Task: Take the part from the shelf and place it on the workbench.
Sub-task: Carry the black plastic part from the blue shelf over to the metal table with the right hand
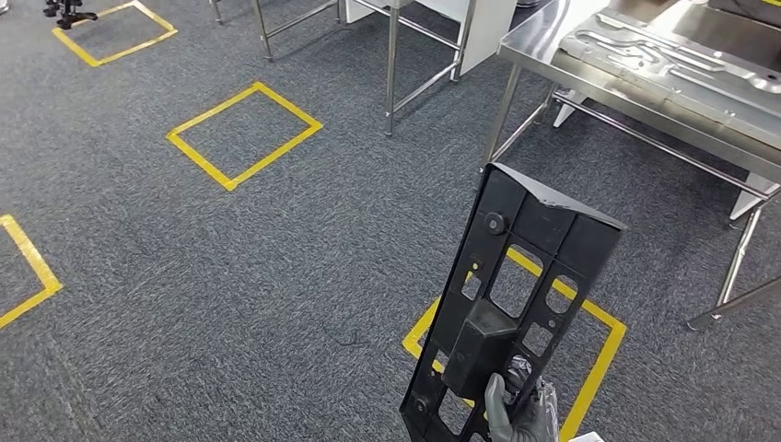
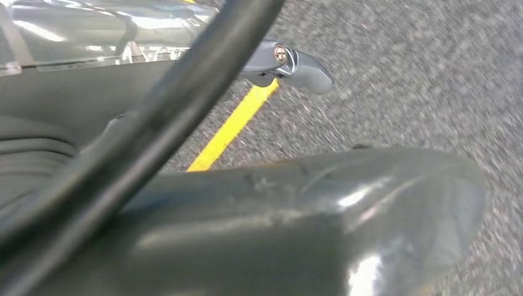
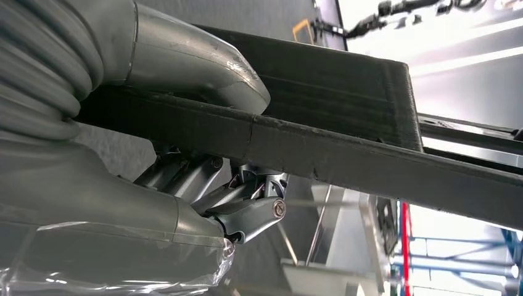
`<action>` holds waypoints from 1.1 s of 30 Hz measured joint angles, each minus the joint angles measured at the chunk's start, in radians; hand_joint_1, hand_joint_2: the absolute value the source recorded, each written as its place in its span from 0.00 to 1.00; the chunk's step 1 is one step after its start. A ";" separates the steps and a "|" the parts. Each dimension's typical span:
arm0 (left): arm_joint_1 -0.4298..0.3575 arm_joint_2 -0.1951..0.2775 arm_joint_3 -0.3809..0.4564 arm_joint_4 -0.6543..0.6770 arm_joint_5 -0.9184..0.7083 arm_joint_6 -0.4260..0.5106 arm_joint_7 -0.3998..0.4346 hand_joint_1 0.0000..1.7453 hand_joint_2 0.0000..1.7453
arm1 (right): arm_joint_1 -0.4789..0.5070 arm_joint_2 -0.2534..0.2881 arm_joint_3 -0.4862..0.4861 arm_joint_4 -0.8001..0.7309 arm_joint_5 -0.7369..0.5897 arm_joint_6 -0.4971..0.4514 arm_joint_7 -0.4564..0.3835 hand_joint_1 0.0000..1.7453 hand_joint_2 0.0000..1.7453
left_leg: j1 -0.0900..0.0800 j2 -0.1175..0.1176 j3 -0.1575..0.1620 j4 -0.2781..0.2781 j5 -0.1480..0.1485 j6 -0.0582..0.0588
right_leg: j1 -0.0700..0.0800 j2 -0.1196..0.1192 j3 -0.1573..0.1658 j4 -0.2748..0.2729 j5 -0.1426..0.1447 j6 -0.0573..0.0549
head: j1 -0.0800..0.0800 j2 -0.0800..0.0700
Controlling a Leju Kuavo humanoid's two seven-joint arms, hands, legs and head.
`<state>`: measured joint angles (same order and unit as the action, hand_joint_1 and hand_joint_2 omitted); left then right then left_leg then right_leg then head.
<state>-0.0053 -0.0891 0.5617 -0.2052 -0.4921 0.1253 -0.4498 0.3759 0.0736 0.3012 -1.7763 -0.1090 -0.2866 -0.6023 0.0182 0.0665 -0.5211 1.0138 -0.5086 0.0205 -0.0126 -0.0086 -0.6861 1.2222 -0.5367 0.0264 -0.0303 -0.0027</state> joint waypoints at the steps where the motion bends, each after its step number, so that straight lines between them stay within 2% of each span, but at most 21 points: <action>1: -0.001 0.000 0.002 0.000 -0.001 0.000 0.000 0.00 0.00 | -0.001 -0.001 0.002 0.000 0.000 -0.004 0.001 1.00 1.00 | 0.000 0.012 0.005 0.000 -0.003 -0.003 | 0.003 -0.025 0.039 -0.072 0.030 -0.005 | 0.000 0.000; 3: -0.002 -0.002 0.005 0.000 -0.002 -0.001 0.000 0.00 0.00 | -0.003 -0.003 0.008 0.000 0.000 -0.010 0.004 1.00 1.00 | -0.004 0.032 0.014 0.000 -0.011 -0.012 | 0.015 -0.072 0.094 -0.176 0.060 -0.019 | 0.000 0.000; 4: -0.003 -0.003 0.006 0.000 -0.002 -0.001 0.000 0.00 0.00 | -0.004 -0.003 0.010 0.000 0.000 -0.013 0.005 1.00 1.00 | -0.005 0.042 0.018 -0.001 -0.014 -0.017 | 0.021 -0.083 0.102 -0.194 0.059 -0.025 | 0.000 0.000; 6: -0.005 -0.003 0.008 0.000 -0.002 -0.001 0.000 0.00 0.00 | -0.004 -0.004 0.013 0.000 0.000 -0.018 0.007 1.00 1.00 | -0.007 0.064 0.027 -0.007 -0.019 -0.028 | 0.022 -0.059 0.101 -0.200 0.061 -0.035 | 0.000 0.000; 7: -0.006 -0.003 0.009 -0.001 -0.002 -0.001 0.000 0.00 0.00 | -0.003 -0.005 0.014 -0.001 0.000 -0.021 0.007 1.00 1.00 | -0.006 0.058 0.029 -0.003 -0.027 -0.033 | 0.018 -0.046 0.104 -0.206 0.064 -0.041 | 0.000 0.000; 9: -0.007 -0.004 0.009 -0.001 -0.002 -0.001 0.000 0.00 0.00 | -0.005 -0.005 0.019 -0.001 0.000 -0.024 0.008 1.00 1.00 | -0.004 0.009 0.009 0.056 -0.068 -0.039 | 0.009 -0.020 0.110 -0.217 0.071 -0.052 | 0.000 0.000; 10: -0.006 -0.004 0.010 -0.001 -0.002 -0.002 0.000 0.00 0.00 | -0.006 -0.005 0.021 -0.002 0.000 -0.026 0.010 1.00 1.00 | -0.002 -0.025 -0.017 0.117 -0.101 -0.041 | 0.008 -0.008 0.111 -0.219 0.071 -0.056 | 0.000 0.000; 12: -0.002 -0.004 0.010 -0.001 -0.002 -0.004 0.001 0.00 0.00 | -0.008 -0.006 0.025 -0.001 0.000 -0.026 0.012 1.00 1.00 | -0.001 -0.055 -0.082 0.246 -0.150 -0.044 | 0.008 0.022 0.111 -0.217 0.071 -0.059 | 0.000 0.000; 13: 0.001 -0.004 0.010 -0.001 -0.002 -0.005 0.001 0.00 0.00 | -0.008 -0.006 0.027 -0.001 0.000 -0.026 0.012 1.00 1.00 | 0.000 -0.059 -0.101 0.276 -0.149 -0.046 | 0.009 0.039 0.112 -0.216 0.070 -0.059 | 0.000 0.000; 14: 0.001 -0.004 0.010 -0.001 -0.002 -0.005 0.001 0.00 0.00 | -0.007 -0.007 0.028 -0.001 0.000 -0.026 0.013 1.00 1.00 | 0.000 -0.061 -0.104 0.267 -0.127 -0.046 | 0.009 0.055 0.114 -0.214 0.070 -0.059 | 0.000 0.000; 15: 0.002 -0.004 0.010 -0.001 -0.002 -0.007 0.001 0.00 0.00 | -0.007 -0.007 0.029 -0.001 0.000 -0.027 0.013 1.00 1.00 | 0.001 -0.066 -0.088 0.218 -0.087 -0.045 | 0.008 0.072 0.115 -0.211 0.068 -0.057 | 0.000 0.000; 17: 0.001 -0.004 0.011 -0.001 -0.002 -0.008 0.001 0.00 0.00 | -0.008 -0.009 0.032 -0.001 0.000 -0.027 0.013 1.00 1.00 | 0.005 -0.105 -0.040 0.086 -0.018 -0.041 | 0.008 0.099 0.113 -0.200 0.063 -0.050 | 0.000 0.000; 19: 0.000 -0.004 0.011 -0.001 -0.002 -0.009 0.001 0.00 0.00 | -0.009 -0.009 0.034 -0.001 0.001 -0.027 0.014 1.00 1.00 | 0.005 -0.137 -0.017 0.019 0.000 -0.035 | 0.007 0.124 0.104 -0.192 0.061 -0.039 | 0.000 0.000; 21: -0.003 -0.004 0.011 -0.001 -0.002 -0.009 0.001 0.00 0.00 | -0.007 -0.010 0.035 -0.001 0.001 -0.032 0.014 1.00 1.00 | 0.003 -0.127 -0.013 0.013 0.000 -0.024 | 0.005 0.144 0.096 -0.193 0.066 -0.025 | 0.000 0.000; 23: -0.005 -0.005 0.012 -0.002 -0.002 -0.010 -0.001 0.00 0.00 | -0.006 -0.011 0.036 -0.001 0.001 -0.039 0.015 1.00 1.00 | 0.006 -0.104 -0.007 0.003 0.007 -0.009 | 0.006 0.112 0.087 -0.177 0.055 -0.015 | 0.000 0.000; 25: -0.002 -0.005 0.014 -0.002 -0.002 -0.010 -0.002 0.00 0.00 | -0.009 -0.014 0.037 -0.001 0.001 -0.046 0.017 1.00 1.00 | 0.007 -0.077 -0.005 -0.005 0.011 0.002 | 0.006 0.048 0.047 -0.095 0.006 -0.008 | 0.000 0.000; 26: 0.000 -0.005 0.015 -0.002 -0.003 -0.011 -0.002 0.00 0.00 | -0.011 -0.015 0.038 -0.001 0.001 -0.049 0.019 1.00 1.00 | 0.006 -0.065 -0.005 -0.006 0.011 0.004 | 0.004 0.028 0.015 -0.032 -0.026 -0.004 | 0.000 0.000; 28: 0.003 -0.005 0.018 -0.002 -0.006 -0.011 -0.001 0.00 0.00 | -0.012 -0.018 0.042 0.000 0.001 -0.059 0.023 1.00 1.00 | 0.004 -0.044 -0.005 -0.006 0.009 0.003 | -0.002 0.017 -0.034 0.065 -0.059 0.004 | 0.000 0.000; 29: 0.003 -0.005 0.018 -0.002 -0.007 -0.010 -0.001 0.00 0.00 | -0.012 -0.020 0.043 0.000 0.001 -0.063 0.025 1.00 1.00 | 0.004 -0.037 -0.005 -0.006 0.007 0.002 | -0.006 0.015 -0.035 0.068 -0.049 0.007 | 0.000 0.000; 31: -0.001 -0.005 0.021 -0.002 -0.009 -0.009 0.000 0.00 0.00 | -0.011 -0.023 0.045 0.001 0.002 -0.071 0.029 1.00 1.00 | 0.005 -0.027 0.001 -0.005 0.004 -0.004 | -0.010 0.006 0.024 -0.038 0.015 0.007 | 0.000 0.000; 33: -0.003 -0.005 0.025 -0.002 -0.010 -0.009 0.000 0.00 0.00 | -0.012 -0.024 0.049 0.001 0.003 -0.077 0.030 1.00 1.00 | 0.002 -0.022 0.006 -0.005 -0.001 -0.012 | -0.007 -0.005 0.093 -0.163 0.058 -0.001 | 0.000 0.000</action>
<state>-0.0085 -0.0940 0.5868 -0.2068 -0.5018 0.1160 -0.4497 0.3636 0.0496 0.3497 -1.7758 -0.1060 -0.3636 -0.5723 0.0202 0.0444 -0.5152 1.0088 -0.5098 0.0082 -0.0195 -0.0136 -0.5936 1.0590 -0.4791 0.0259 -0.0305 -0.0027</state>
